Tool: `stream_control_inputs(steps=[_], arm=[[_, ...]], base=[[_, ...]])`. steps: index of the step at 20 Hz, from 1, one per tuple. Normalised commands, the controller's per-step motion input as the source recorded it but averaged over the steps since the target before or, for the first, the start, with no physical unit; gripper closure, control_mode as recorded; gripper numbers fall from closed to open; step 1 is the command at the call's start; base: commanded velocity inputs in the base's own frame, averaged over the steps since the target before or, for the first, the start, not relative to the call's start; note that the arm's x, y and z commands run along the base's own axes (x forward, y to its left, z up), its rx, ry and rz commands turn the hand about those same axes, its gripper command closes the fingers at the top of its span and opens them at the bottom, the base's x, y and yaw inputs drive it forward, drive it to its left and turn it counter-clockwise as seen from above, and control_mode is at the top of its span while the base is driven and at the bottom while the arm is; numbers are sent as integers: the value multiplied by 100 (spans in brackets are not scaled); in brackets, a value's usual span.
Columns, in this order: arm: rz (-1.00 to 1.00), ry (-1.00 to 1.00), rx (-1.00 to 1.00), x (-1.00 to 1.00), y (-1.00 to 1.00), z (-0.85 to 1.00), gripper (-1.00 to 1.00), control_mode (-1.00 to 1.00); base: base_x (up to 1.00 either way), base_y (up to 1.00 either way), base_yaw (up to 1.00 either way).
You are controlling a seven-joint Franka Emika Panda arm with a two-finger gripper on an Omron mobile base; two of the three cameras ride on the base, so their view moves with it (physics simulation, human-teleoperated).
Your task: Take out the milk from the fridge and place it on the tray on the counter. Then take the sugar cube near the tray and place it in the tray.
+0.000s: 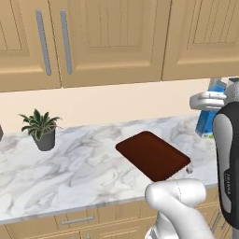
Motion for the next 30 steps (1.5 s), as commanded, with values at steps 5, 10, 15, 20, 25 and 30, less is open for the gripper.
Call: stream_control_inputs(steps=[5, 10, 15, 20, 25, 30], arm=[[7, -4, -4, 2, 0, -59, 100, -100], [15, -12, 0, 32, -21, -45, 100, -100], [19, -2, 0, 55, -4, -50, 100, -100], [18, 6, 0, 70, 0, -45, 100, -100], [20, 3, 0, 50, -7, -40, 100, -100], [16, -2, 0, 38, -3, -42, 100, -100]], base=[[0, 0, 0], [0, 0, 0], [0, 0, 0], [0, 0, 0], [0, 0, 0], [0, 0, 0]])
